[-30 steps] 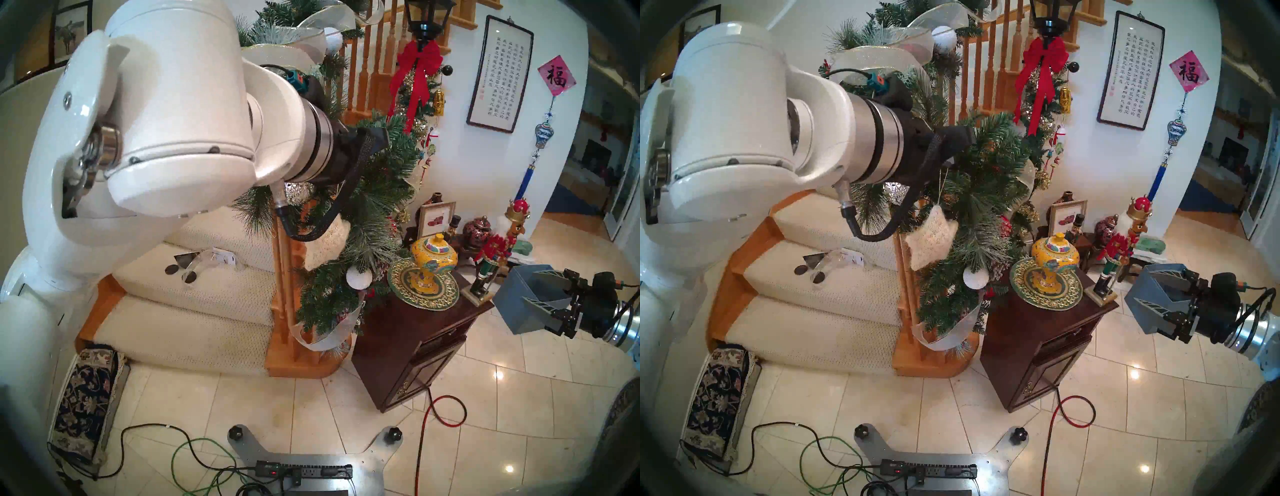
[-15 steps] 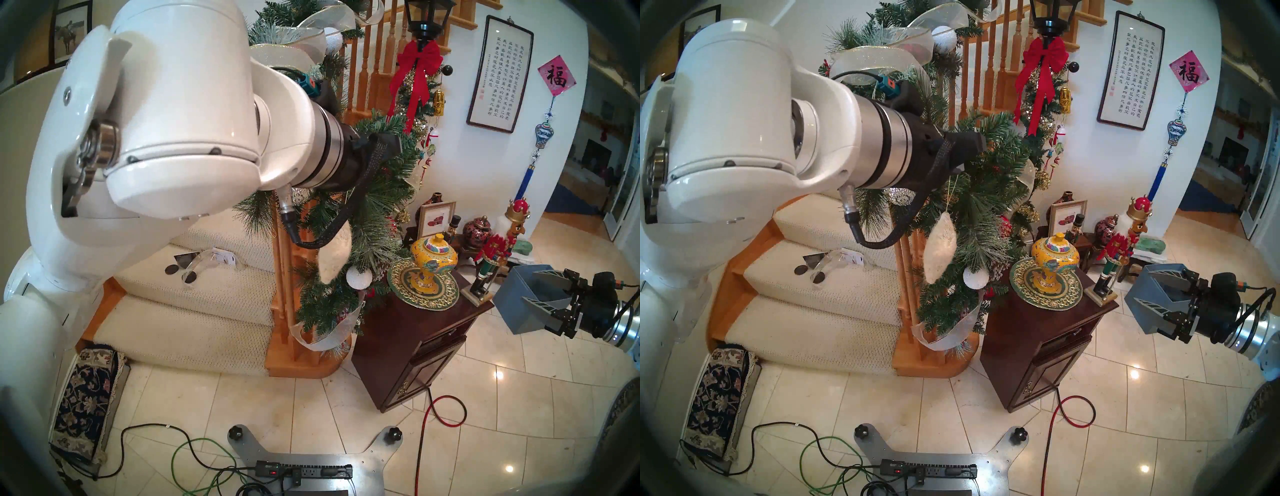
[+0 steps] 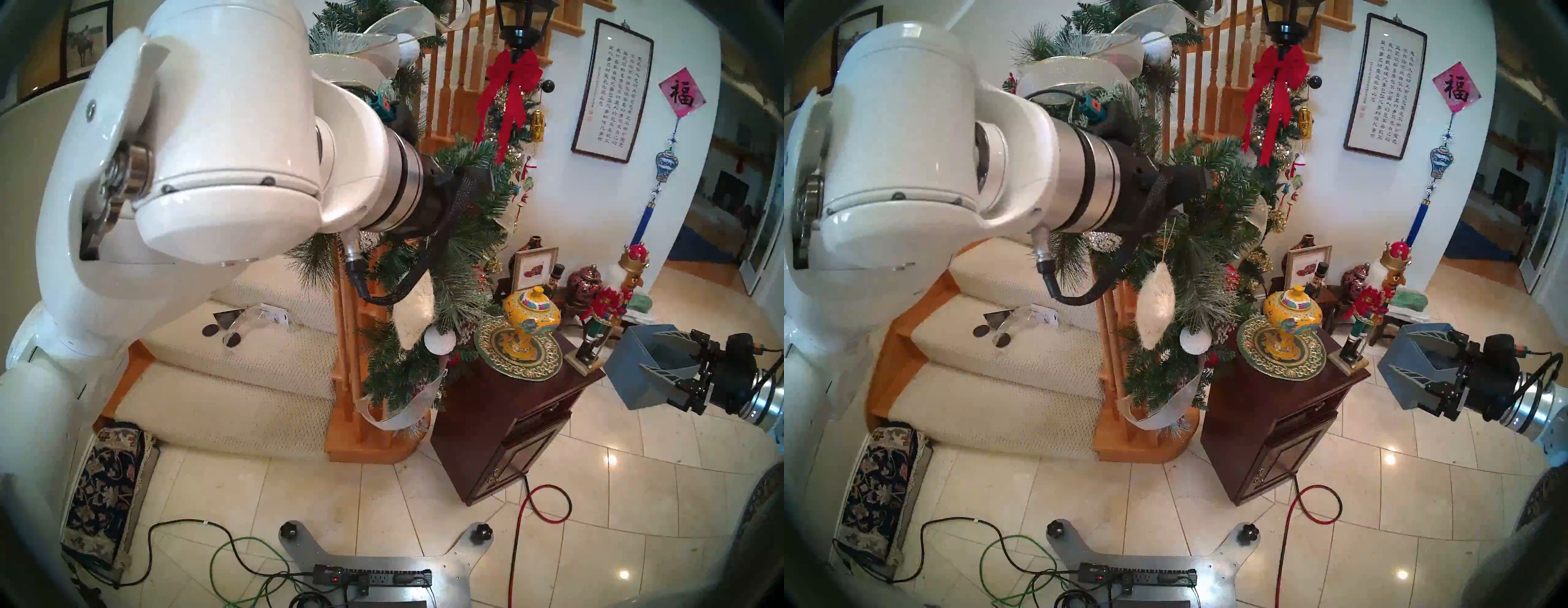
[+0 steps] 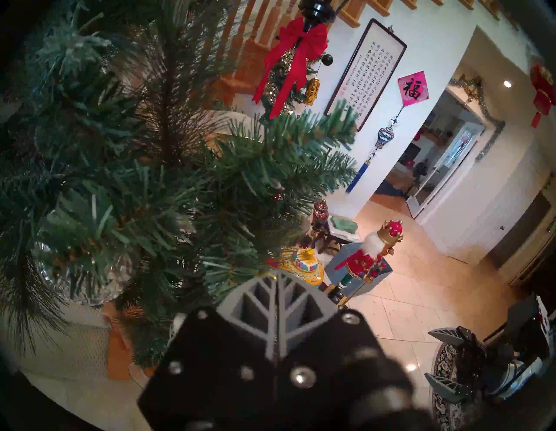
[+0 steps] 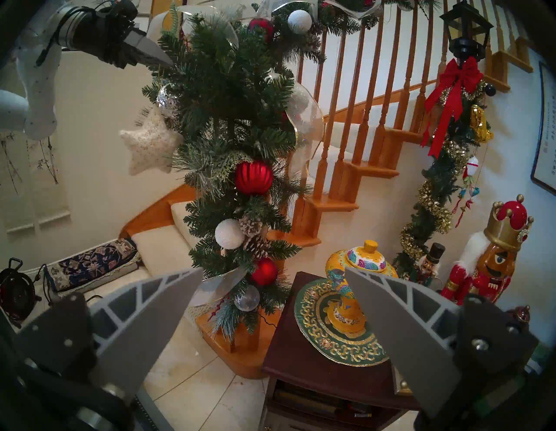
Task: Hang the ornament onto the Christmas-tree-style decoration
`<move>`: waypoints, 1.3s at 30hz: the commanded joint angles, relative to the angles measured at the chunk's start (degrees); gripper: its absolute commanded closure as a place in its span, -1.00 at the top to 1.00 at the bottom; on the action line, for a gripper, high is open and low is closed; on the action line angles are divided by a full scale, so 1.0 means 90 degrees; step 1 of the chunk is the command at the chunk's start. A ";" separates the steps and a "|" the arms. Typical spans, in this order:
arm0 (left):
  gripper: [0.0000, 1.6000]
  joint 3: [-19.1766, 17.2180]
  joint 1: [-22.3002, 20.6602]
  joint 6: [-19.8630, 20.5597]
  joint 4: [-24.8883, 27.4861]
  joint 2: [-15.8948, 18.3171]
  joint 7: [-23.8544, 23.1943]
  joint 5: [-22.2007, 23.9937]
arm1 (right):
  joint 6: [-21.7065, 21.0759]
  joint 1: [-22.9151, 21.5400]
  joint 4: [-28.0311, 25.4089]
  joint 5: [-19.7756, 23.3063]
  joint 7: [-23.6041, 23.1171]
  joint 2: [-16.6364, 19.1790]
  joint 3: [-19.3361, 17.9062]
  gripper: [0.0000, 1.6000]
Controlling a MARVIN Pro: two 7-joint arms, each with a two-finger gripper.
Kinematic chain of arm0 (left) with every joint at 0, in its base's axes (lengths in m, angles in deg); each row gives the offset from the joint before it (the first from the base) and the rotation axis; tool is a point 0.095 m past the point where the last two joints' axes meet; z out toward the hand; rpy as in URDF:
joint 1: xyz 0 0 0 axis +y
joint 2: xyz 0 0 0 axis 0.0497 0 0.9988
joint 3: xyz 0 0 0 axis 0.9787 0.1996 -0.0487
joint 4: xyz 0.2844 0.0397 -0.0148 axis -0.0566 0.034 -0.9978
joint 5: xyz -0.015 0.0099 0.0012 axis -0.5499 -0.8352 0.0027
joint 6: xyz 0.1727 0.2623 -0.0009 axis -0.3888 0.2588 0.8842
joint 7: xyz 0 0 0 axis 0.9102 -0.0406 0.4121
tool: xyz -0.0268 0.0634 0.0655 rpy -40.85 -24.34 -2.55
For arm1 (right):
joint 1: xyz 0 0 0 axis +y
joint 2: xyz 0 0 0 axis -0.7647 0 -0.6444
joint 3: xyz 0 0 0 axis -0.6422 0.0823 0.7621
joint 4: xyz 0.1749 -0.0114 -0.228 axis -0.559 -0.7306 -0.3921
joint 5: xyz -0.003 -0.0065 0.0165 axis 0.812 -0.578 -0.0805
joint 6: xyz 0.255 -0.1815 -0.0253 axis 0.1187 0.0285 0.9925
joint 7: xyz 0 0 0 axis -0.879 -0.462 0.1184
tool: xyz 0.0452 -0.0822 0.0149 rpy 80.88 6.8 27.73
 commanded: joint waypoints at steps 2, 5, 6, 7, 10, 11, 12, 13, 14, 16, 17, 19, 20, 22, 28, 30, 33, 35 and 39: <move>-1.00 -0.0001 -0.0075 -0.0015 -0.0064 -0.0013 -0.0007 -0.0065 | 0.0005 -0.0031 -0.0001 0.0000 -0.0663 0.0013 -0.0017 1.00; -1.00 0.0018 -0.0076 -0.0007 -0.0104 -0.0018 -0.0007 -0.0079 | 0.0005 -0.0032 0.0002 0.0005 -0.0684 0.0014 -0.0017 1.00; -1.00 0.0024 -0.0076 -0.0005 -0.0115 -0.0020 -0.0007 -0.0083 | 0.0005 -0.0031 -0.0001 0.0000 -0.0664 0.0013 -0.0017 1.00; -1.00 0.0030 -0.0077 -0.0004 -0.0125 -0.0023 -0.0007 -0.0087 | 0.0005 -0.0033 0.0005 0.0012 -0.0711 0.0014 -0.0017 1.00; -1.00 0.0049 -0.0079 -0.0001 -0.0164 -0.0038 -0.0007 -0.0103 | 0.0005 -0.0031 0.0000 0.0002 -0.0672 0.0014 -0.0017 1.00; -1.00 0.0056 -0.0078 0.0000 -0.0178 -0.0043 -0.0007 -0.0108 | 0.0005 -0.0031 0.0000 0.0002 -0.0672 0.0014 -0.0017 1.00; -1.00 0.0065 -0.0077 0.0002 -0.0194 -0.0049 -0.0007 -0.0116 | 0.0005 -0.0031 -0.0001 0.0000 -0.0664 0.0013 -0.0017 1.00; -1.00 0.0076 -0.0075 0.0005 -0.0213 -0.0055 -0.0007 -0.0124 | 0.0005 -0.0031 0.0000 0.0002 -0.0670 0.0014 -0.0017 1.00; -1.00 0.0086 -0.0072 0.0008 -0.0231 -0.0060 -0.0007 -0.0131 | 0.0005 -0.0032 0.0000 0.0003 -0.0674 0.0014 -0.0017 1.00; -1.00 0.0113 -0.0067 0.0020 -0.0268 -0.0066 -0.0007 -0.0148 | 0.0005 -0.0033 0.0004 0.0009 -0.0700 0.0014 -0.0017 1.00; -1.00 0.0125 -0.0064 0.0025 -0.0288 -0.0068 -0.0007 -0.0157 | 0.0005 -0.0030 -0.0003 -0.0004 -0.0647 0.0013 -0.0017 1.00; -1.00 0.0145 -0.0062 0.0035 -0.0327 -0.0070 -0.0007 -0.0175 | 0.0005 -0.0031 -0.0002 -0.0001 -0.0660 0.0013 -0.0017 1.00; -1.00 0.0153 -0.0062 0.0040 -0.0349 -0.0073 -0.0007 -0.0185 | 0.0005 -0.0033 0.0004 0.0009 -0.0700 0.0014 -0.0017 1.00; -1.00 0.0162 -0.0063 0.0044 -0.0372 -0.0076 -0.0007 -0.0195 | 0.0005 -0.0032 0.0001 0.0004 -0.0679 0.0014 -0.0017 1.00; -1.00 0.0217 -0.0065 0.0068 -0.0489 -0.0104 -0.0007 -0.0254 | 0.0005 -0.0033 0.0005 0.0011 -0.0707 0.0014 -0.0017 1.00; -1.00 0.0234 -0.0068 0.0075 -0.0520 -0.0116 -0.0007 -0.0272 | 0.0005 -0.0031 0.0000 0.0001 -0.0669 0.0014 -0.0017 1.00; -1.00 0.0258 -0.0073 0.0086 -0.0554 -0.0141 -0.0007 -0.0297 | 0.0005 -0.0029 -0.0006 -0.0009 -0.0628 0.0013 -0.0017 1.00; -1.00 0.0273 -0.0081 0.0094 -0.0563 -0.0168 -0.0007 -0.0309 | 0.0005 -0.0028 -0.0008 -0.0014 -0.0610 0.0012 -0.0017 1.00; -1.00 0.0305 -0.0093 0.0116 -0.0570 -0.0221 -0.0007 -0.0331 | 0.0005 -0.0033 0.0005 0.0010 -0.0702 0.0014 -0.0017 1.00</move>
